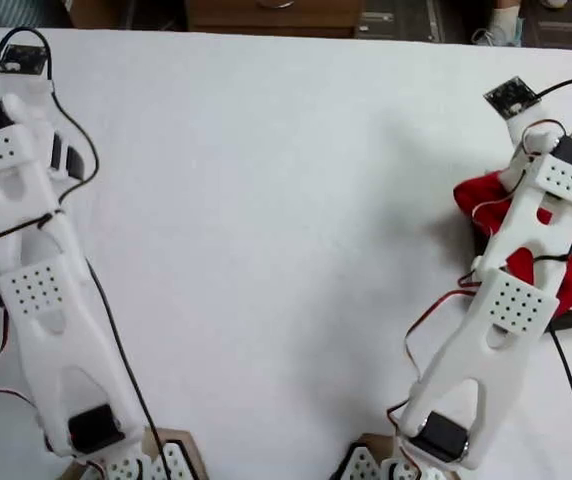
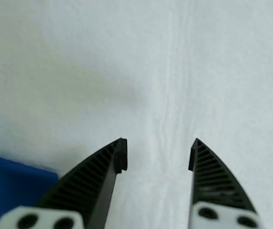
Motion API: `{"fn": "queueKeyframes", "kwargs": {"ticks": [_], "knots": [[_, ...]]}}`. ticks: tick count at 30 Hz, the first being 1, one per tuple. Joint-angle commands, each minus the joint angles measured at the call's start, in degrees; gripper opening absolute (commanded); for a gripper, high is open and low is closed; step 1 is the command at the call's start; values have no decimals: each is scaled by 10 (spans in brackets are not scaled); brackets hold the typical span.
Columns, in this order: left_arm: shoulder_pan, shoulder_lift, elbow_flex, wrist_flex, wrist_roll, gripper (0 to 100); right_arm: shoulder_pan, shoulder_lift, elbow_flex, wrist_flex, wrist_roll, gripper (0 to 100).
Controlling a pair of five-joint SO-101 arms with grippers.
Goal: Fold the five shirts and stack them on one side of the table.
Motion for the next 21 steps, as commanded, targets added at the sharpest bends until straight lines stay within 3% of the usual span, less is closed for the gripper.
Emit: {"fn": "queueKeyframes", "kwargs": {"ticks": [1,5,10,16,21], "knots": [[-3,-46,-22,8,-6,232,28,0,-15,5,33,259],[-3,-46,-22,8,-5,232,34,21,-18,5,70,235],[-3,-47,-22,8,-4,229,22,37,-18,5,95,68],[-3,-47,-22,8,-4,229,17,33,-32,5,89,20],[-1,-47,-22,8,-4,229,44,35,-120,6,9,20]]}}
